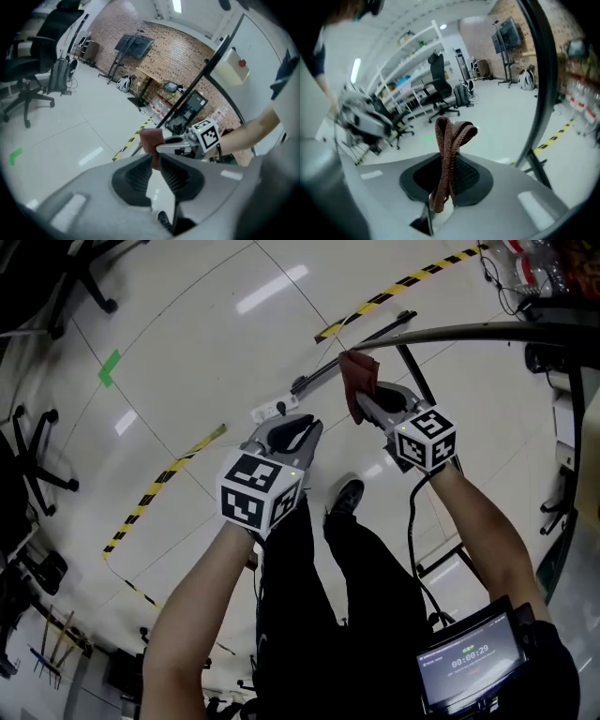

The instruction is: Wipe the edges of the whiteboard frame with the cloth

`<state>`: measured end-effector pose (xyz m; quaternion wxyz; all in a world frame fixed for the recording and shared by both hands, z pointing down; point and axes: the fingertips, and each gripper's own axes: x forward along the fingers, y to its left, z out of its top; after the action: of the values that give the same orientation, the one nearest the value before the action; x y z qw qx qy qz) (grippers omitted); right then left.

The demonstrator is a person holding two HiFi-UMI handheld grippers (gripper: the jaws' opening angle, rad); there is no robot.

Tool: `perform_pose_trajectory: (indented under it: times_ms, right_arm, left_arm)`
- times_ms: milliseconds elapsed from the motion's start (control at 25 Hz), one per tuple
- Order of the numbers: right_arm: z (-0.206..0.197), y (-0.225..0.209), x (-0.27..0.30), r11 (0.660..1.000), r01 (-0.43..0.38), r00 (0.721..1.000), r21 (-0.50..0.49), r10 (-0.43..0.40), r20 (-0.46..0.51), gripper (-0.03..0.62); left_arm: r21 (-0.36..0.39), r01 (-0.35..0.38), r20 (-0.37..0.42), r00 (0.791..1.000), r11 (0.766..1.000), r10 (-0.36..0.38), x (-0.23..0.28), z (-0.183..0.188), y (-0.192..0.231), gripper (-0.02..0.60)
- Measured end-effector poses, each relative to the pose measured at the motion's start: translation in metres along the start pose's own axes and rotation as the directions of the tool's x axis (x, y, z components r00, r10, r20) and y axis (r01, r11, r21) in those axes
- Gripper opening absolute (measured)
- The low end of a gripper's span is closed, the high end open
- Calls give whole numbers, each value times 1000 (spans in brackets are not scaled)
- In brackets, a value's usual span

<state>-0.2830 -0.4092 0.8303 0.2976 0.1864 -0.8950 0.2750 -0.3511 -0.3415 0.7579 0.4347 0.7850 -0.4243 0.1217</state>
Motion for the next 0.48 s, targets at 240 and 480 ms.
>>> perform_pose_trajectory:
  times_ms: [240,480]
  right_arm:
    - [64,93,-50,757,-590,807,283,539,242,58]
    - [87,117,-68,572,-771,636,280,678,367,57]
  left_arm:
    - [-97,395,27,919,914,-394,-11,25,-20,252]
    - [-196,672,99,738,714,-668,-22,53,-57,260]
